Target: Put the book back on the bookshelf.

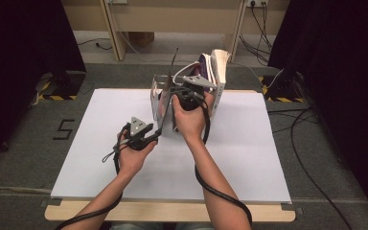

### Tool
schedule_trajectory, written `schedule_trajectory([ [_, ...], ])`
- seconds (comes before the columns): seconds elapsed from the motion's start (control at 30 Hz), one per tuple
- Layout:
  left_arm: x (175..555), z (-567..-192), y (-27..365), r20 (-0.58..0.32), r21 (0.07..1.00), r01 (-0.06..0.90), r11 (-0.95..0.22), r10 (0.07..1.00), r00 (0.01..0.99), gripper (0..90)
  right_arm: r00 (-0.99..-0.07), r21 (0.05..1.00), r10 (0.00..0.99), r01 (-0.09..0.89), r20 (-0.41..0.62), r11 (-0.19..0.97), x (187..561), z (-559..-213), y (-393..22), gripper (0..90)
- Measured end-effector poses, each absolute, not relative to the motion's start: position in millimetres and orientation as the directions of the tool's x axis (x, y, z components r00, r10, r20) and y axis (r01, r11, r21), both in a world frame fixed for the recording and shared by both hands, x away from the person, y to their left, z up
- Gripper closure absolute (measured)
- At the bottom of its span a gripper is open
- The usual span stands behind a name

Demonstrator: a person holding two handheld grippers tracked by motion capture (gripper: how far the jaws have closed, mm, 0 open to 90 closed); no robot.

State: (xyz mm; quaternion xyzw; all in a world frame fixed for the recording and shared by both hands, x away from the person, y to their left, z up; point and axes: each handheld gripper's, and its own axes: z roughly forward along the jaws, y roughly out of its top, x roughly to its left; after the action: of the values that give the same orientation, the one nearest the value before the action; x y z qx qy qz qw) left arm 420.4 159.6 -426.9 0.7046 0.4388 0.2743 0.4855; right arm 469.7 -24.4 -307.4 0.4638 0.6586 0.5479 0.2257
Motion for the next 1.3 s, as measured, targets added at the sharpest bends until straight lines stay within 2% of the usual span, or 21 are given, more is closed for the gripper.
schedule_trajectory([
  [0.53,437.4,-415.5,147.9,-0.003,0.943,0.297,-0.149,0.889,0.457,61.6,-0.47,0.932,0.857,0.36,0.21,-0.031,468.7,-308.0,-22.4,87.1],
  [1.3,463.6,-396.2,128.0,0.055,0.946,0.268,-0.182,0.905,0.422,65.9,-0.475,0.931,0.855,0.363,0.209,-0.026,467.2,-308.7,-22.2,87.1],
])
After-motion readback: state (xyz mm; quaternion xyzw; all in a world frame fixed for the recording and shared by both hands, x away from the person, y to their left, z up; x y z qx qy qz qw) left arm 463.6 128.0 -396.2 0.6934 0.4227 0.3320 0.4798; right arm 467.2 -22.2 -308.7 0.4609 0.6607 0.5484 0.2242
